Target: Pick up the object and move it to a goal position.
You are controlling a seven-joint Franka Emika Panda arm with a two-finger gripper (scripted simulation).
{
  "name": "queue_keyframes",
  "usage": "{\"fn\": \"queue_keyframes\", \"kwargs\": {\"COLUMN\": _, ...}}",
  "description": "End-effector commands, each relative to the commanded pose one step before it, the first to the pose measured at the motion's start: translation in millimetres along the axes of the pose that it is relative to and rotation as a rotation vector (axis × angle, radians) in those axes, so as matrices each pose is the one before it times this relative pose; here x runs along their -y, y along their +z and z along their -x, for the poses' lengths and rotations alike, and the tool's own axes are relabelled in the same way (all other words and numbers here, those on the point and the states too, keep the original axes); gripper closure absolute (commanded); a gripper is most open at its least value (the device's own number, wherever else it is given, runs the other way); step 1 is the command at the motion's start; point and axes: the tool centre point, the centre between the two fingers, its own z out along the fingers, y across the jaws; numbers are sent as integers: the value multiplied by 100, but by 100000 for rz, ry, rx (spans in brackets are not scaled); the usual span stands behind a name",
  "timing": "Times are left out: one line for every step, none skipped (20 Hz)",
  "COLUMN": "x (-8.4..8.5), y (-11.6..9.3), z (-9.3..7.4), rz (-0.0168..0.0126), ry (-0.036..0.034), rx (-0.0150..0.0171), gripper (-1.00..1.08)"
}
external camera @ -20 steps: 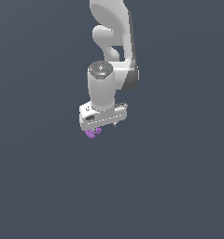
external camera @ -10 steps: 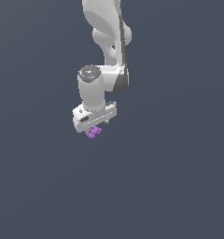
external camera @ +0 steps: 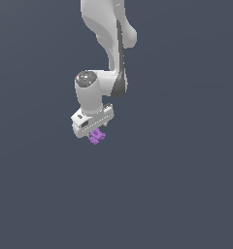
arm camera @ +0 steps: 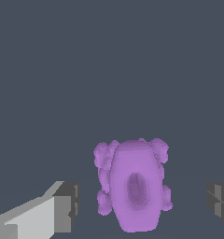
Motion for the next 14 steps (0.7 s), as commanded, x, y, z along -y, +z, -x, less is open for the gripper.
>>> {"fn": "queue_keyframes", "kwargs": {"x": -62, "y": 305, "z": 547, "rz": -83, "ry": -2914, "rx": -88, "gripper": -92}}
{"fn": "queue_keyframes", "kwargs": {"x": -15, "y": 96, "z": 175, "rz": -33, "ry": -855, "rx": -19, "gripper": -92}}
{"fn": "queue_keyframes", "kwargs": {"x": -12, "y": 84, "z": 156, "rz": -29, "ry": -751, "rx": -17, "gripper": -92}}
{"fn": "queue_keyframes", "kwargs": {"x": -8, "y": 73, "z": 134, "rz": -25, "ry": -653, "rx": -15, "gripper": -92}}
{"fn": "queue_keyframes", "kwargs": {"x": -6, "y": 61, "z": 114, "rz": -21, "ry": -552, "rx": -13, "gripper": -92}}
{"fn": "queue_keyframes", "kwargs": {"x": -4, "y": 50, "z": 93, "rz": -17, "ry": -452, "rx": -11, "gripper": -92}}
{"fn": "queue_keyframes", "kwargs": {"x": -3, "y": 39, "z": 72, "rz": -13, "ry": -352, "rx": -9, "gripper": -92}}
{"fn": "queue_keyframes", "kwargs": {"x": -1, "y": 28, "z": 51, "rz": -10, "ry": -253, "rx": -6, "gripper": -92}}
{"fn": "queue_keyframes", "kwargs": {"x": -2, "y": 17, "z": 33, "rz": -6, "ry": -146, "rx": -4, "gripper": -92}}
{"fn": "queue_keyframes", "kwargs": {"x": -1, "y": 6, "z": 11, "rz": -2, "ry": -49, "rx": -1, "gripper": -92}}
{"fn": "queue_keyframes", "kwargs": {"x": -5, "y": -23, "z": -39, "rz": -8, "ry": 367, "rx": 29, "gripper": -92}}
{"fn": "queue_keyframes", "kwargs": {"x": 0, "y": 34, "z": 2, "rz": 0, "ry": 0, "rx": 0, "gripper": -92}}
{"fn": "queue_keyframes", "kwargs": {"x": 0, "y": 101, "z": 6, "rz": 0, "ry": 0, "rx": 0, "gripper": -92}}
{"fn": "queue_keyframes", "kwargs": {"x": 1, "y": 167, "z": 10, "rz": 0, "ry": 0, "rx": 0, "gripper": -92}}
